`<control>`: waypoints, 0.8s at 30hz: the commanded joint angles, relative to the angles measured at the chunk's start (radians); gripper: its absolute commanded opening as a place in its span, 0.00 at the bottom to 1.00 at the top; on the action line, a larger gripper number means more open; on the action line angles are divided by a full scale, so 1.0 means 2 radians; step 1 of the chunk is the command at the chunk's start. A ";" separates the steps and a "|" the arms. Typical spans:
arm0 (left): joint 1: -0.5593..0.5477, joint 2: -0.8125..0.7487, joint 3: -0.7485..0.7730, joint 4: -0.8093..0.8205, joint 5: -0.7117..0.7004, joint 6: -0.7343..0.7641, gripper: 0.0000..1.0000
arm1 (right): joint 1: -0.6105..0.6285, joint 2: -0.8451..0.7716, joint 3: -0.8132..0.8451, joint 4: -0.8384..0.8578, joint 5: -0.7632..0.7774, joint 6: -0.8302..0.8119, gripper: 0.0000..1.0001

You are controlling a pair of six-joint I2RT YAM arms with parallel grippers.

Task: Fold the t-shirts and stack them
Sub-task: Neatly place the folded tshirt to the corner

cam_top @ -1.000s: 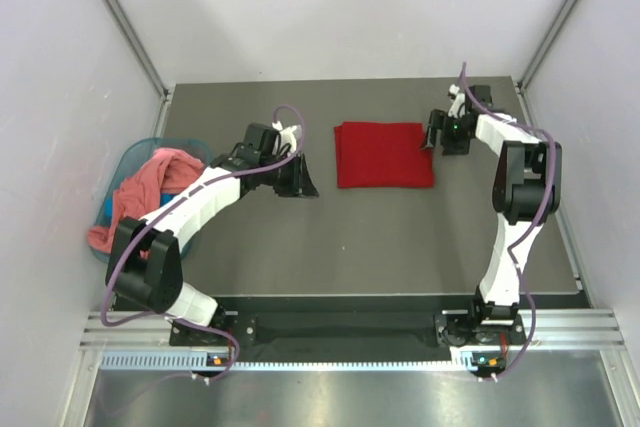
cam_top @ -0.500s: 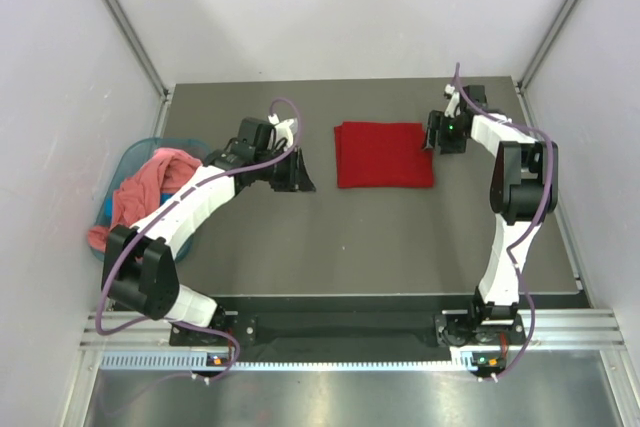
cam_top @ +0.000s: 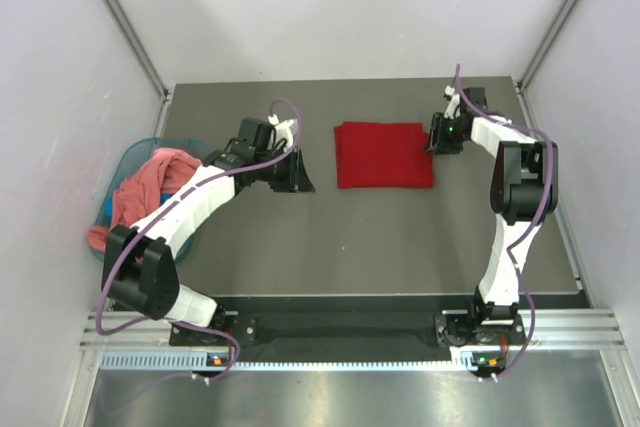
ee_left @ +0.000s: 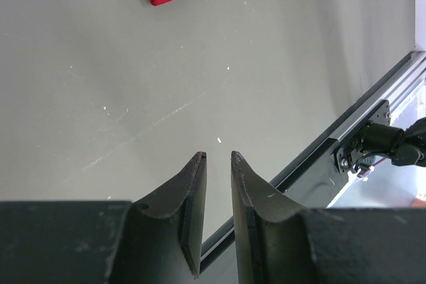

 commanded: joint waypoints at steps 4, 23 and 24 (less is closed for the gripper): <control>0.003 0.004 0.001 0.013 0.000 0.008 0.26 | 0.000 0.002 -0.012 0.026 -0.025 0.009 0.47; 0.008 0.015 -0.001 0.015 -0.001 0.011 0.26 | 0.000 0.026 0.015 0.034 -0.018 0.012 0.00; 0.008 0.017 -0.001 0.015 -0.002 0.011 0.26 | 0.000 0.022 0.018 0.036 -0.015 0.014 0.00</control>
